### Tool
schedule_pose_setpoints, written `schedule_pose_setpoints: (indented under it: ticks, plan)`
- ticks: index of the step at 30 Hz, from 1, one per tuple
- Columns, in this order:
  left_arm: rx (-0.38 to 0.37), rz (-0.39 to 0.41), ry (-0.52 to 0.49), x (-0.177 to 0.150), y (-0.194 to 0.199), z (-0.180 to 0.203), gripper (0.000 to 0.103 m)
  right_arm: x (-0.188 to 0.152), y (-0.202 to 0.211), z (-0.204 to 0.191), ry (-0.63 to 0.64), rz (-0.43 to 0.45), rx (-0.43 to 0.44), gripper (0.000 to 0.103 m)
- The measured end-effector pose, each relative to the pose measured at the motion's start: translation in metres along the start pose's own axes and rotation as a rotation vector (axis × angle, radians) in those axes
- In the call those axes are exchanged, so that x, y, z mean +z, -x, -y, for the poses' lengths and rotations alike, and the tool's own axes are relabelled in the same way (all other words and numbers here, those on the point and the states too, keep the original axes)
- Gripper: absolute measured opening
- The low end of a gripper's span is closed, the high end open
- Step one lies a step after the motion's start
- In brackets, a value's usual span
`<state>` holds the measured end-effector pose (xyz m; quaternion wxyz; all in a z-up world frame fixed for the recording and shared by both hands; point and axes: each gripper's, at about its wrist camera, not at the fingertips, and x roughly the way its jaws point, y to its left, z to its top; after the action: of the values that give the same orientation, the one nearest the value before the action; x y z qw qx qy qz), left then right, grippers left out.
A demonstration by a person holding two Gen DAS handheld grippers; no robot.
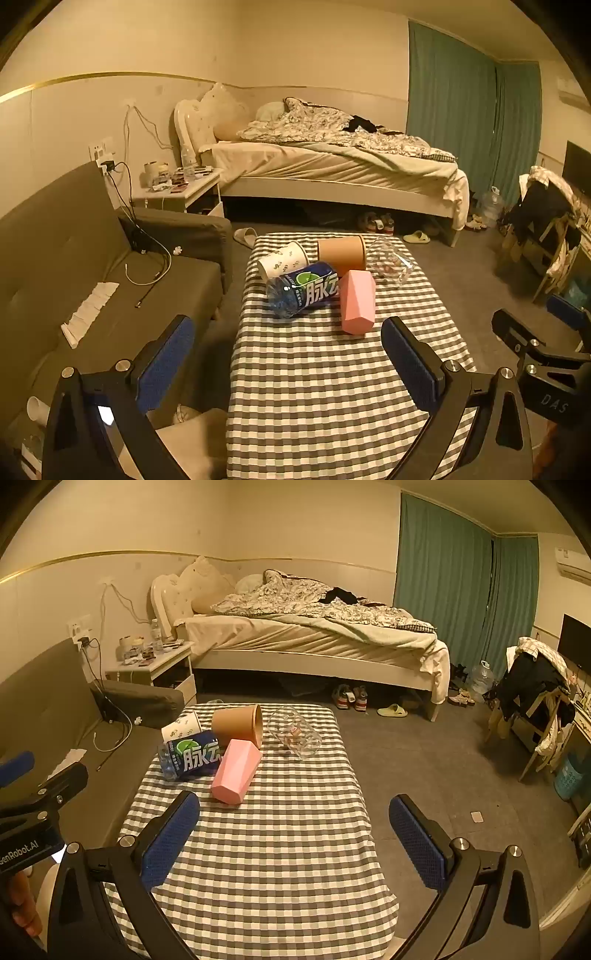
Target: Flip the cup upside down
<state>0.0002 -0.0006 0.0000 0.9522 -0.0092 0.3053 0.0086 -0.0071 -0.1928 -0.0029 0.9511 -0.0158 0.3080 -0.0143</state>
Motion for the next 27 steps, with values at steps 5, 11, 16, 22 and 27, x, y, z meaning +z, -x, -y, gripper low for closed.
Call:
schedule_pose_setpoints:
  ticks: [5, 11, 16, 22, 27]
  plan:
    - [0.006, 0.005, -0.001, 0.004, 0.003, 0.001, 0.103, 0.001, 0.000, 0.001, -0.004, -0.008, 0.000, 0.103]
    - [0.005, 0.013, 0.009, 0.001, 0.004, 0.000, 0.103, 0.002, -0.001, 0.001, -0.011, -0.009, 0.006, 0.103]
    - [0.002, 0.015, 0.029, 0.004, 0.005, -0.007, 0.103, 0.002, 0.001, 0.001, -0.022, -0.016, 0.007, 0.103]
    - [0.001, 0.019, 0.033, 0.003, 0.008, -0.011, 0.103, 0.001, 0.001, 0.000, -0.021, -0.019, 0.007, 0.103]
    - [0.001, 0.019, 0.032, 0.004, 0.008, -0.010, 0.103, 0.001, 0.001, 0.000, -0.022, -0.020, 0.005, 0.103]
